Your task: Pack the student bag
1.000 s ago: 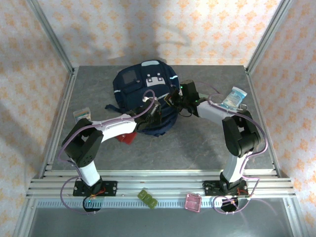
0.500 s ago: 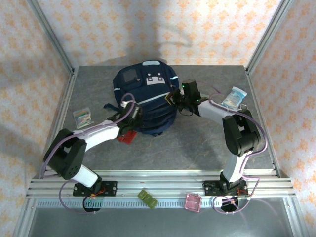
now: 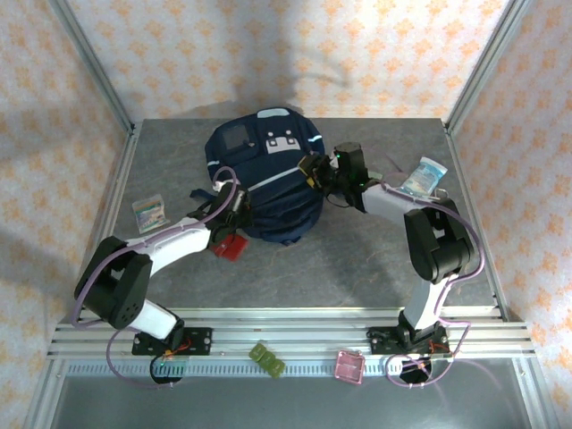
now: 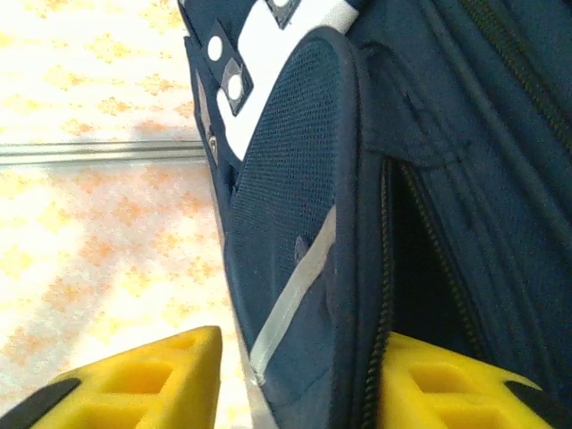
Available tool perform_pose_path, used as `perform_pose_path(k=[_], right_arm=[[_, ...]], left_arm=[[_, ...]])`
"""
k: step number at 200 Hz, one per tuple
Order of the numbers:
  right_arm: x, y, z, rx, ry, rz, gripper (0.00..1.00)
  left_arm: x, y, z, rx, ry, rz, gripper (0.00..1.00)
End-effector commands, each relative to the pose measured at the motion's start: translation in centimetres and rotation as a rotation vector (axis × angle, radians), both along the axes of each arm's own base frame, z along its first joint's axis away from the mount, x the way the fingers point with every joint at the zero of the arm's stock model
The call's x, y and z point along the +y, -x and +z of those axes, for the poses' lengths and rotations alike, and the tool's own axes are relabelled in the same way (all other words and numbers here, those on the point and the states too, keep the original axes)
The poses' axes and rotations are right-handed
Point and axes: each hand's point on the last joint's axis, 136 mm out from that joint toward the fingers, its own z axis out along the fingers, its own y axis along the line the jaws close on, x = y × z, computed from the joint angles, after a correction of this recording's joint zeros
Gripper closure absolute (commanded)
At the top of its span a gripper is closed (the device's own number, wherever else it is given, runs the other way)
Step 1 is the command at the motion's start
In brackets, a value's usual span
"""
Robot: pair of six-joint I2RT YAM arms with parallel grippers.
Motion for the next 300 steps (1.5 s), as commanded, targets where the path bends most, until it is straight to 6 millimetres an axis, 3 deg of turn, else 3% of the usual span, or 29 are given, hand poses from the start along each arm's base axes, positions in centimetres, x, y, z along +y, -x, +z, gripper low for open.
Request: perform_pose_path(k=[1,28,51,59,74,88,161,175,188,204,255,281,291,300], right_arm=[[3.2,1.9,4.0,-0.115,-0.103,0.059,0.53],[5.8,3.7,1.8,-0.081,-0.091,0.089,0.55],[6.7,3.4,0.1,-0.045,-0.086,0.091,0.63],[6.9,3.1,-0.2,-0.039,-0.082,0.091,0.69],[7.1,2.7,-0.6,-0.035,-0.065,0.094,0.9],[6.9,2.5,-0.3,-0.046,-0.047,0.088,1.0],[3.1,1.5,1.0,-0.087,-0.014,-0.004,1.0],[2.8,1.2,1.5,-0.1,-0.012,-0.014,1.0],[2.7,0.9,1.9,-0.113,-0.007,-0.014,1.0],[2.6,0.5,2.2,-0.118,-0.005,-0.019,1.0],[2.6,-0.3,2.3,-0.127,0.038,0.012,1.0],[2.7,-0.9,1.3,-0.099,0.115,0.052,1.0],[2.8,-1.1,0.9,-0.081,0.126,0.065,0.95],[2.9,-1.0,0.6,-0.071,0.138,0.082,0.85]], left_arm=[[-0.3,-0.4,0.2,-0.008,-0.019,-0.014,1.0],[-0.4,-0.5,0.2,-0.012,-0.021,-0.023,1.0],[-0.4,-0.6,0.2,-0.013,-0.021,-0.022,1.0],[-0.4,-0.6,0.3,-0.017,-0.023,-0.02,1.0],[0.2,-0.6,0.4,-0.022,-0.041,0.001,1.0],[1.3,-0.5,0.3,-0.019,-0.078,0.038,1.0],[9.4,-2.4,0.6,-0.019,-0.155,0.293,1.0],[10.5,-2.9,0.8,-0.012,-0.161,0.332,0.82],[10.5,-3.3,1.2,-0.016,-0.158,0.334,0.66],[10.3,-3.5,1.6,-0.025,-0.148,0.329,0.59],[8.8,-2.1,2.0,-0.026,-0.062,0.265,0.55],[7.5,-0.8,2.2,-0.034,0.001,0.218,0.51],[7.0,-0.3,2.1,-0.027,0.018,0.205,0.5],[6.7,0.1,1.9,-0.017,0.031,0.202,0.48]])
